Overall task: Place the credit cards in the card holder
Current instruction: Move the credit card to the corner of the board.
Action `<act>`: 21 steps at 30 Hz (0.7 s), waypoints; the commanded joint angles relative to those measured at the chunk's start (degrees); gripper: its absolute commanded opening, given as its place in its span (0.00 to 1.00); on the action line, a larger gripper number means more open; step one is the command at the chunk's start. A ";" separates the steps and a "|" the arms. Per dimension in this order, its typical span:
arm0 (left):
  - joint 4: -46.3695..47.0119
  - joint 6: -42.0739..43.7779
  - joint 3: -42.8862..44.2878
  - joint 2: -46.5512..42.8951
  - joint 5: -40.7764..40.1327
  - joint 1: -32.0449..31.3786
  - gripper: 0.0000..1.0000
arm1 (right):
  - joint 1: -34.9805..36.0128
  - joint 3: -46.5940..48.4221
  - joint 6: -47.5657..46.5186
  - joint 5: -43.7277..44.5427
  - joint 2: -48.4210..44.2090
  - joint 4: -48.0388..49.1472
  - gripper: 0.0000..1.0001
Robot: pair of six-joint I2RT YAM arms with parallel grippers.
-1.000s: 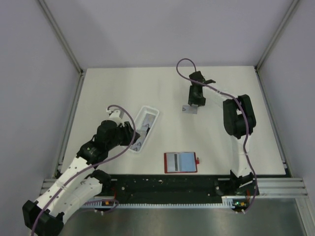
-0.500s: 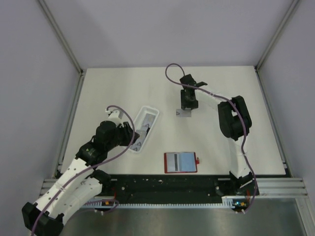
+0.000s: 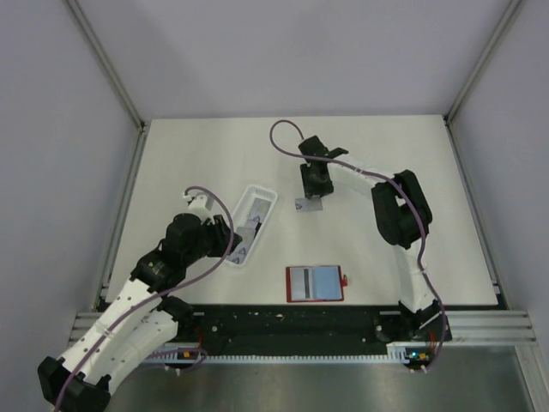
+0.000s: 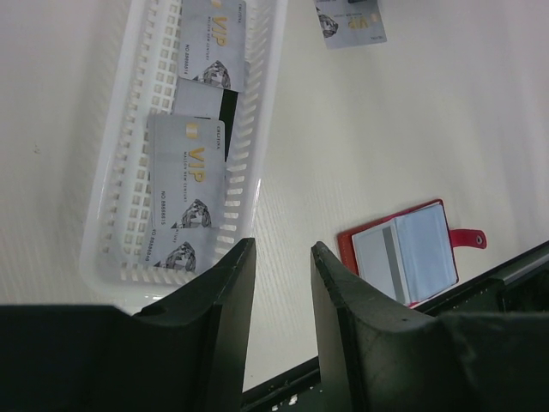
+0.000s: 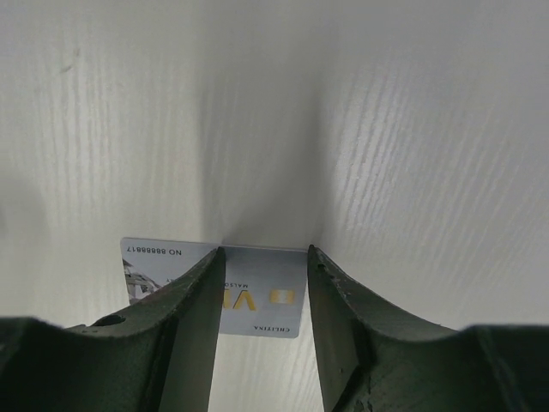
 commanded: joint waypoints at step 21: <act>0.07 -1.02 -0.76 -1.51 -0.65 0.12 0.36 | 13.79 -13.63 2.46 -3.33 -4.08 5.94 0.40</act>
